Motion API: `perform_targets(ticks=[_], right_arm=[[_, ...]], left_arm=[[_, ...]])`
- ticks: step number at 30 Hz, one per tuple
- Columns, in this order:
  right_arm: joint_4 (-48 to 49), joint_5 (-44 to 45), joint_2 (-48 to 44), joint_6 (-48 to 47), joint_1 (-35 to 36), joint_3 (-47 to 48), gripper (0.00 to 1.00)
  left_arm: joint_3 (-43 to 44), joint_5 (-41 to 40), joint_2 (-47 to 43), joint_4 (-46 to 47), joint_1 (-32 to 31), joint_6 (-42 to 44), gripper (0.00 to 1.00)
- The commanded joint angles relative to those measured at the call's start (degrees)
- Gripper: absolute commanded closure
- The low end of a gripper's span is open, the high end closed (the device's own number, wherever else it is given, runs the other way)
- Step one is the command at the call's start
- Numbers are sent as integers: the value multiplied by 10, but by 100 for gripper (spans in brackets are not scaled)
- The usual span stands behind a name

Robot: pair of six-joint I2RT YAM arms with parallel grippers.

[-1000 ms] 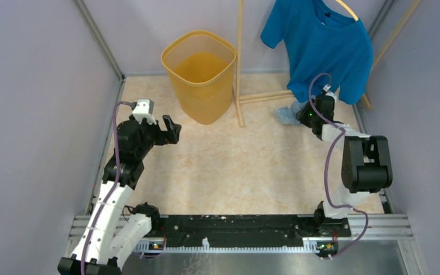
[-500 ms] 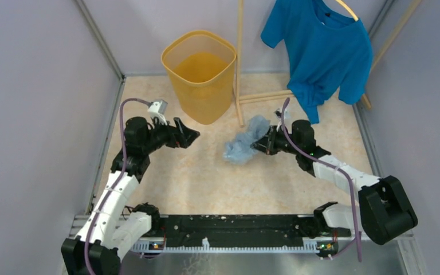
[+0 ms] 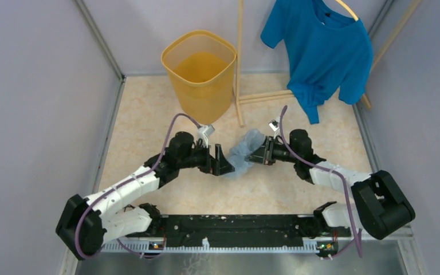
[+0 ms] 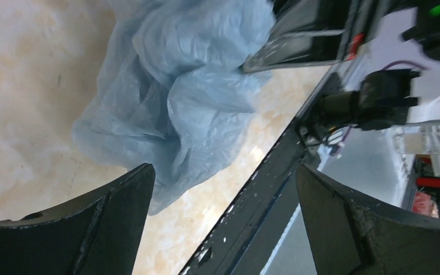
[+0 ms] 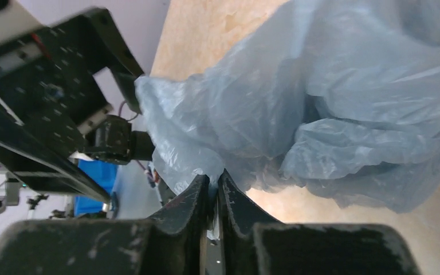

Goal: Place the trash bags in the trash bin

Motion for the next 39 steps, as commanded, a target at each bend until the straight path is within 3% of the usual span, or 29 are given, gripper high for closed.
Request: perform_targets(ticks=[1, 5, 9, 14, 19, 22, 25, 32, 35, 39], right_arm=[[90, -12, 20, 57, 23, -8, 85], [61, -13, 30, 42, 42, -8, 70], [-40, 12, -11, -10, 42, 7, 48], [-266, 165, -118, -116, 32, 77, 34], [-355, 264, -180, -171, -22, 121, 26], [-380, 285, -153, -203, -40, 159, 25], [-384, 246, -87, -243, -37, 198, 26], [-362, 238, 47, -244, 39, 221, 30], [-303, 190, 60, -208, 47, 180, 39], [-300, 217, 31, -195, 47, 154, 66]], left_arm=[[22, -132, 37, -37, -60, 22, 1], [60, -200, 98, -72, -90, 35, 1], [80, -200, 165, -74, -90, 26, 5], [77, -247, 182, -79, -89, 24, 25], [80, -255, 180, -86, -90, 23, 53], [78, -254, 175, -84, -90, 20, 63], [78, -248, 171, -85, -89, 17, 66], [75, -250, 157, -91, -90, 12, 84], [76, -266, 131, -98, -89, 11, 95], [75, -345, 63, -122, -90, 10, 100]])
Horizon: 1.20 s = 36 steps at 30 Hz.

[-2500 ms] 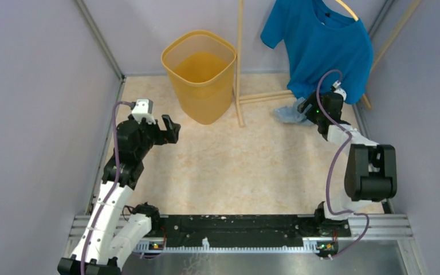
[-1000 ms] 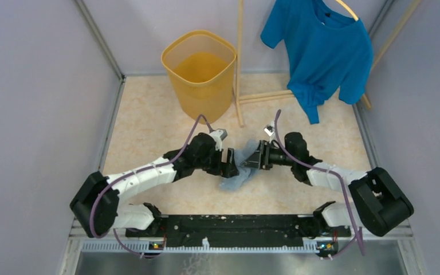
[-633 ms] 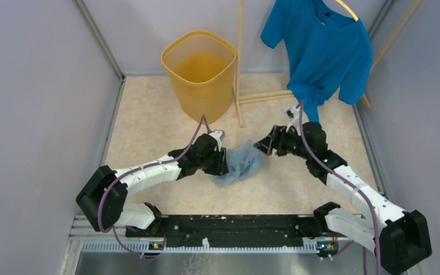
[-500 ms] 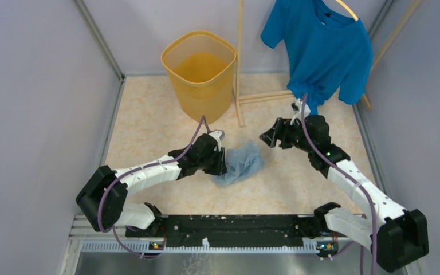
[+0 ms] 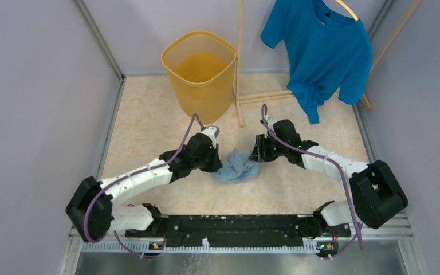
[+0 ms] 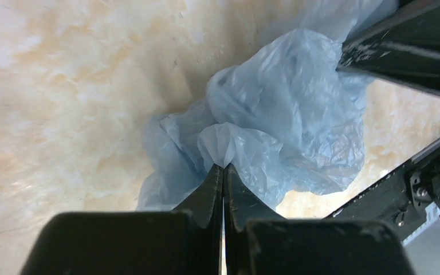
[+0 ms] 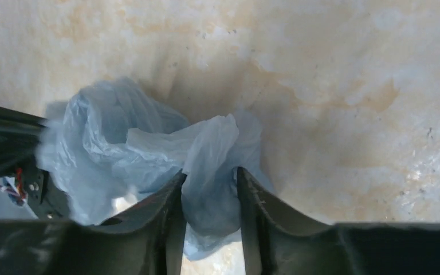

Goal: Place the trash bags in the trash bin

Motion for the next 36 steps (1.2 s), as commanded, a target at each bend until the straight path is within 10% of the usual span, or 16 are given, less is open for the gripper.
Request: perform_targets(ticks=[1, 13, 20, 23, 36], right_arm=[[21, 23, -45, 16, 0, -12, 74], [-81, 59, -183, -20, -61, -17, 92], [-91, 44, -187, -33, -58, -29, 52], [-174, 167, -157, -46, -23, 20, 38], [-162, 370, -122, -189, 276, 82, 25]], left_arm=[[11, -106, -88, -22, 0, -6, 100], [-21, -305, -329, -101, 0, -31, 100], [-28, -277, -324, -111, 0, -68, 100], [-37, -249, -300, -99, 0, -94, 100], [-39, -267, -295, -77, 1, -70, 100]])
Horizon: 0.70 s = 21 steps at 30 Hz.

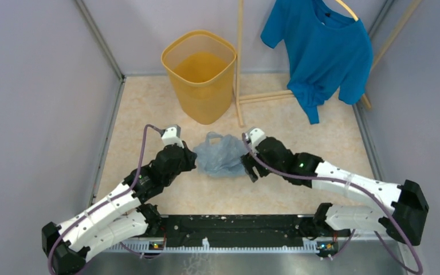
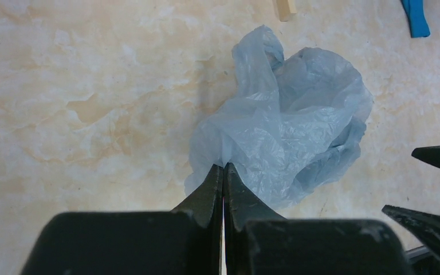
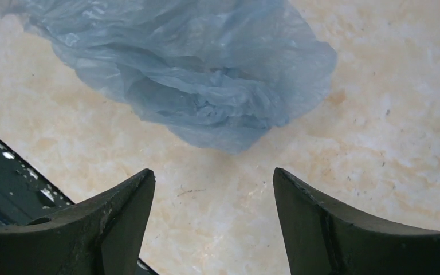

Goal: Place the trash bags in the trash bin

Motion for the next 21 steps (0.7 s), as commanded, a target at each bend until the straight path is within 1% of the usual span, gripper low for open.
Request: perform_targets(ticks=[1, 3, 5, 7, 9, 11, 14, 18, 21], right_arm=[[61, 77, 53, -98, 51, 35, 25], [91, 94, 85, -141, 53, 48, 27], [128, 78, 111, -205, 53, 49, 32], [178, 53, 121, -255, 52, 29, 32], [248, 51, 124, -286, 46, -1, 31], [286, 21, 122, -293, 25, -16, 31], [325, -50, 121, -304, -2, -37, 32], [303, -103, 146, -312, -11, -38, 38], [307, -136, 156, -300, -11, -51, 39]], left_arm=[[16, -18, -1, 25, 1, 14, 100], [16, -21, -2, 22, 2, 16, 100], [15, -20, -5, 19, 2, 17, 100], [10, -18, -10, 18, 1, 17, 100], [3, -15, -15, 19, 2, 16, 100], [-3, -12, -17, 23, 2, 17, 100], [-4, -11, -14, 28, 1, 22, 100], [13, -27, -2, 25, 1, 36, 100], [22, -44, 2, 25, 2, 45, 100]])
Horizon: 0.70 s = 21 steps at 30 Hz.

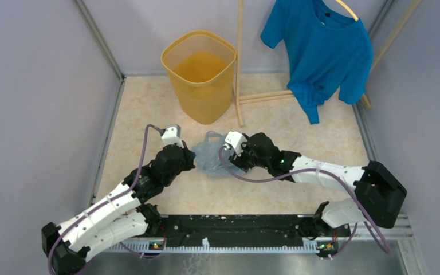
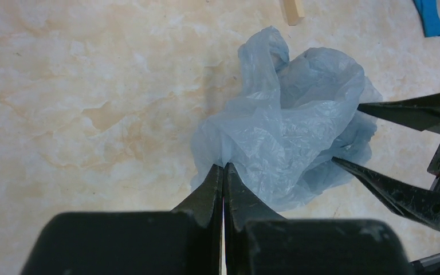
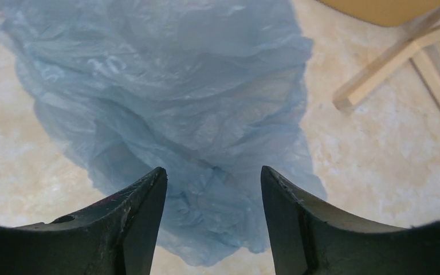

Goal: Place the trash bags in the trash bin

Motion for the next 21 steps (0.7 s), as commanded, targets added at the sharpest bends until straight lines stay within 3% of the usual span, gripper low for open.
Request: perform_targets(ticks=[1, 8, 15, 21], right_arm=[[35, -85, 17, -4, 0, -19, 39], [43, -92, 19, 28, 2, -38, 51], [30, -34, -37, 78, 30, -42, 98], [55, -38, -180, 223, 32, -83, 100]], left_arm=[[25, -38, 7, 24, 2, 22, 100], [37, -61, 24, 9, 2, -1, 100], [44, -103, 25, -37, 4, -60, 100], [64, -171, 17, -103, 6, -131, 100]])
